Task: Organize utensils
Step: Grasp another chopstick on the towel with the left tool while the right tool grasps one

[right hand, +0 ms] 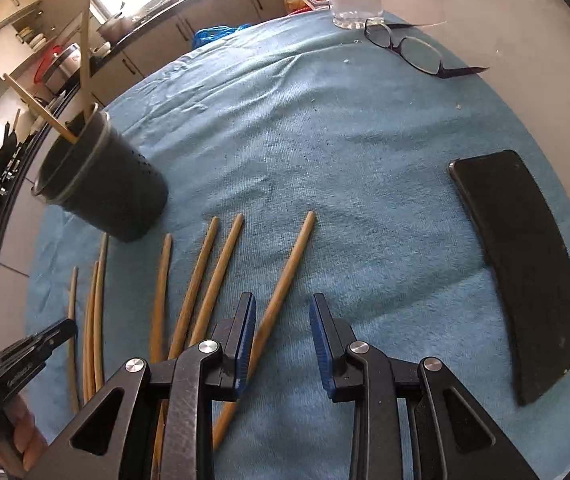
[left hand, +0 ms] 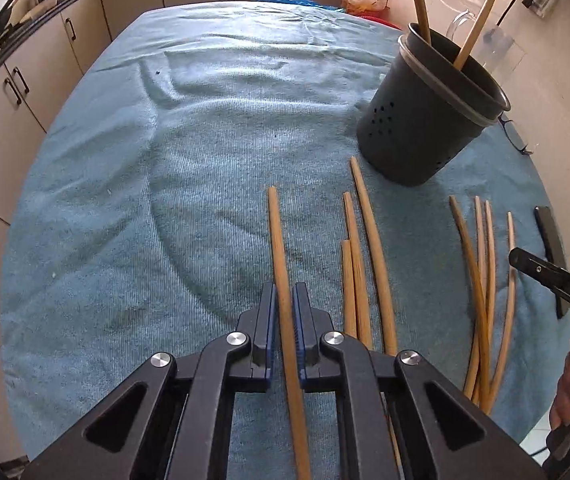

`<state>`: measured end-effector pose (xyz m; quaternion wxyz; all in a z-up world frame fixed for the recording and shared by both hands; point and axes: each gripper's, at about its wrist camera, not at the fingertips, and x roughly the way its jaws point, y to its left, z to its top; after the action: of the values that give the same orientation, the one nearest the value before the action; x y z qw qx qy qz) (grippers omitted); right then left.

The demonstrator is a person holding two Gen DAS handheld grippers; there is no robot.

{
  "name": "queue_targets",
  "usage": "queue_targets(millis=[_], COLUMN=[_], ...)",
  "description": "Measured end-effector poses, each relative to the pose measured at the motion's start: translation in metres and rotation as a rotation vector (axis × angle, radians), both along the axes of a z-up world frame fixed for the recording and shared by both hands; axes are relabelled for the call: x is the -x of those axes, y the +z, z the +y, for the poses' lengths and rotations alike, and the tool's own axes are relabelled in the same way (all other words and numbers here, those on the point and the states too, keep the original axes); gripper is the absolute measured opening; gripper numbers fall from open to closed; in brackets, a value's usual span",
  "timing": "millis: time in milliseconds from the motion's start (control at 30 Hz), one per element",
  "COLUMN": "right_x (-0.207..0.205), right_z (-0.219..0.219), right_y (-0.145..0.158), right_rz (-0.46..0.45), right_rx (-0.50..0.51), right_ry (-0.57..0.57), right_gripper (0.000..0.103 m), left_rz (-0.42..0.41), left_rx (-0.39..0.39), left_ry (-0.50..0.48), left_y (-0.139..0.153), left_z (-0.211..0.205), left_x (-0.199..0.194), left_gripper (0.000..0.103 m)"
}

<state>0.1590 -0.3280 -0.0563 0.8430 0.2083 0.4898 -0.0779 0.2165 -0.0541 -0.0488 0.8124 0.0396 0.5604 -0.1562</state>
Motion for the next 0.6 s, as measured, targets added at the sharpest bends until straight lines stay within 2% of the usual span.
queue_targets(millis=[67, 100, 133, 167, 300, 433, 600], right_x=[-0.004, -0.005, -0.006, -0.007, 0.003, 0.028, 0.064], right_z=[0.007, 0.008, 0.01, 0.01, 0.0, -0.009, -0.003], right_y=[0.001, 0.001, 0.001, 0.001, 0.003, 0.024, 0.063], right_rz=[0.003, 0.001, 0.004, 0.005, -0.042, -0.174, -0.341], right_rx=[0.056, 0.068, 0.091, 0.107, 0.044, -0.005, 0.004], right_ry=[0.013, 0.014, 0.014, 0.019, 0.009, -0.004, 0.004], right_gripper=[0.029, 0.025, 0.013, 0.012, 0.007, 0.007, 0.007], left_rz=[-0.012, -0.015, -0.019, -0.027, -0.051, -0.142, -0.244], left_rx=[-0.01, -0.011, -0.01, -0.004, 0.048, 0.099, 0.152], left_ry=[0.006, 0.014, 0.018, 0.023, 0.019, 0.028, 0.053], left_y=[0.001, 0.001, 0.001, 0.001, 0.007, 0.039, 0.083], left_z=[-0.003, -0.004, -0.005, -0.004, 0.003, 0.013, 0.026], left_x=[-0.001, -0.002, -0.001, 0.0, 0.009, 0.028, 0.049], left_gripper=[0.009, 0.007, 0.007, 0.006, 0.006, 0.006, 0.006])
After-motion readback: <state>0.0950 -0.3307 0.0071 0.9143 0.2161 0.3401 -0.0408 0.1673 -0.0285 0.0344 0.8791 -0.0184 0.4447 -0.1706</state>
